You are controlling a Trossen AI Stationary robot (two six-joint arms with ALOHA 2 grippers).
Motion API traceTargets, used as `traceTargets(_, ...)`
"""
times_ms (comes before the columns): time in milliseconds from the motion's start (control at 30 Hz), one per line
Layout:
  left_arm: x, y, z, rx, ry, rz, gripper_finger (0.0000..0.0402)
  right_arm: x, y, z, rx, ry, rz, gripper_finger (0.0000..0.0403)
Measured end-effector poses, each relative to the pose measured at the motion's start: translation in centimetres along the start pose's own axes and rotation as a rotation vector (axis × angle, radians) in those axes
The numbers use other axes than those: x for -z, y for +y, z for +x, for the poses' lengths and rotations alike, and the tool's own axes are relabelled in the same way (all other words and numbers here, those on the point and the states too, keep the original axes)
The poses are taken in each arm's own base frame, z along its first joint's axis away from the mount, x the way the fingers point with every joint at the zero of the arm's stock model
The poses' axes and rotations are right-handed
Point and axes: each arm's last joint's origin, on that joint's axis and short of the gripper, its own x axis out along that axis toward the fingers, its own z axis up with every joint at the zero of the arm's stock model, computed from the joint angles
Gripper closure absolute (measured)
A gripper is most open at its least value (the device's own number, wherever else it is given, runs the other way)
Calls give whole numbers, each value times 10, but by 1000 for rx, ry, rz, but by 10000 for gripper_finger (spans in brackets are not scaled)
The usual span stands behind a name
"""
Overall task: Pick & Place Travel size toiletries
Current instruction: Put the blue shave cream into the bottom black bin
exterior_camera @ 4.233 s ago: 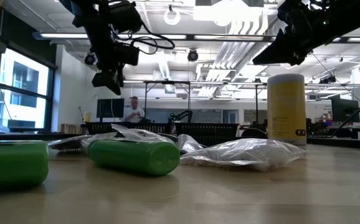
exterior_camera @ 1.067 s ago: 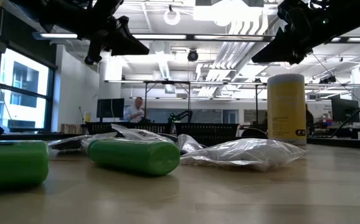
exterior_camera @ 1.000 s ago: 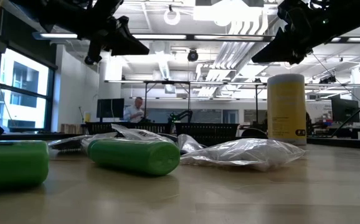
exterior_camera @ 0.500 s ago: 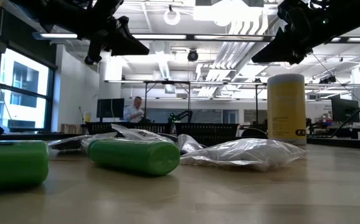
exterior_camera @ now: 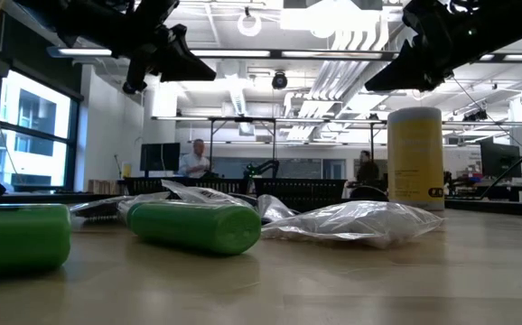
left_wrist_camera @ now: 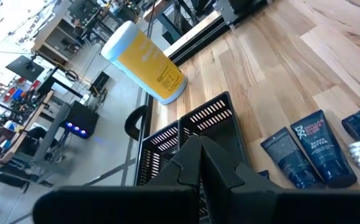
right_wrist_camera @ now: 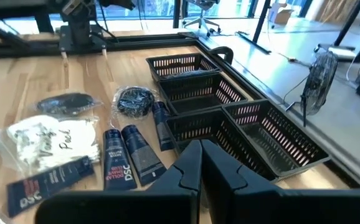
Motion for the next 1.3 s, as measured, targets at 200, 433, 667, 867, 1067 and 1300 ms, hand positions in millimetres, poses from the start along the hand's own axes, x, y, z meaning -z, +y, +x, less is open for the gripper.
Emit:
traceTargets(200,0,0,0,0,0,2,401,3,2,-1,-8,28,64,401)
traceTargets(433,0,0,0,0,0,3,401,4,13,-8,34,9,68,401)
traceTargets(667,0,0,0,0,0,5,401,8,16,-11,68,46,111,401)
traceTargets(867,2,-1,0,15,18,7,401,-9,10,-17,207,220,126,401)
traceTargets(1067,4,-3,0,33,41,10,401,-36,13,-18,235,247,128,401)
traceTargets(1300,5,-4,0,44,54,12,401,-35,13,-9,252,267,89,401)
